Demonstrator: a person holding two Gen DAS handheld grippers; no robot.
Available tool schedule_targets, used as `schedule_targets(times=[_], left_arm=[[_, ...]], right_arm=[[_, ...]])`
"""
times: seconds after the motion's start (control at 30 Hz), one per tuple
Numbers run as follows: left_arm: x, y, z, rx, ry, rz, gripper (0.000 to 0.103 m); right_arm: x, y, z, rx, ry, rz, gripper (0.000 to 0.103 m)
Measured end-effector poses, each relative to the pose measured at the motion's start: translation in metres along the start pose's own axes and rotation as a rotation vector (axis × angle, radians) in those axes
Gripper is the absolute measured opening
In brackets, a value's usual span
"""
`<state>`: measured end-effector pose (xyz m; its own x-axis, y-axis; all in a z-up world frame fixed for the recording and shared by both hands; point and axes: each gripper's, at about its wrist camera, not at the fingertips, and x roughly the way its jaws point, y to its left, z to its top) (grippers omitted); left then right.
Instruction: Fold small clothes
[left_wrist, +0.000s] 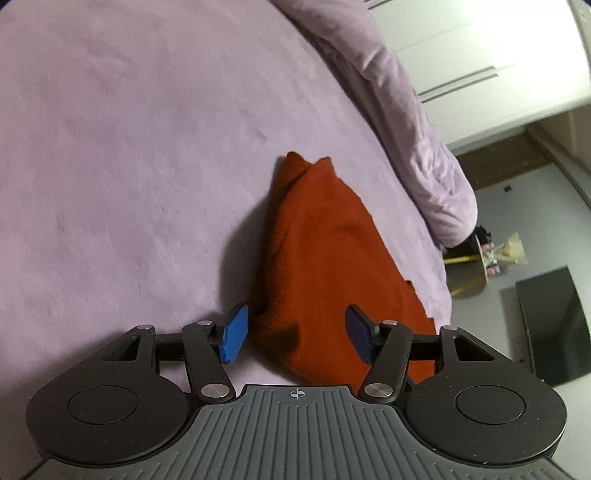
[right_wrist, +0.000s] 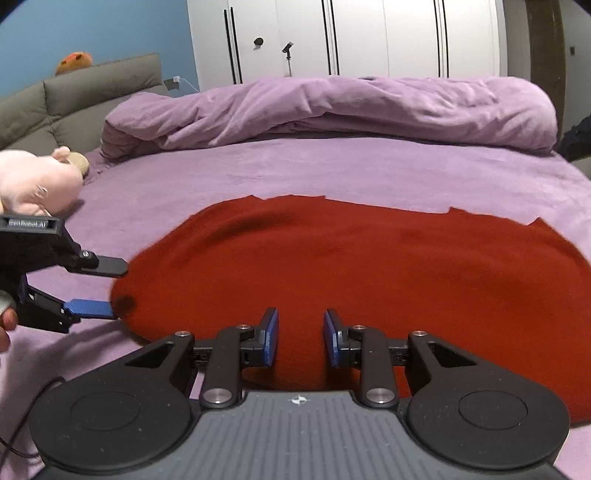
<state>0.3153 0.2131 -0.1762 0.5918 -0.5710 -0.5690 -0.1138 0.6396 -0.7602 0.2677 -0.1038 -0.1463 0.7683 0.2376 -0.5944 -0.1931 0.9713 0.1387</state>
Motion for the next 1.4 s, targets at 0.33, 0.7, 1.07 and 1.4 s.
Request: schedule_targets(times=[0.33, 0.7, 1.07, 1.4], left_arm=[[0.044, -0.003, 0.006, -0.021, 0.017, 0.056, 0.050], [0.050, -0.003, 0.005, -0.054, -0.056, 0.070, 0.022], [0.035, -0.052, 0.006, 0.108, -0.100, 0.145, 0.018], [0.079, -0.205, -0.061, 0.597, -0.067, 0.115, 0.017]], right_arm=[[0.010, 0.013, 0.003, -0.016, -0.014, 0.015, 0.013], [0.024, 0.026, 0.004, -0.046, -0.013, -0.041, 0.008], [-0.011, -0.017, 0.006, 0.049, -0.048, -0.015, 0.009], [-0.069, -0.099, -0.008, 0.226, -0.144, -0.171, 0.009]])
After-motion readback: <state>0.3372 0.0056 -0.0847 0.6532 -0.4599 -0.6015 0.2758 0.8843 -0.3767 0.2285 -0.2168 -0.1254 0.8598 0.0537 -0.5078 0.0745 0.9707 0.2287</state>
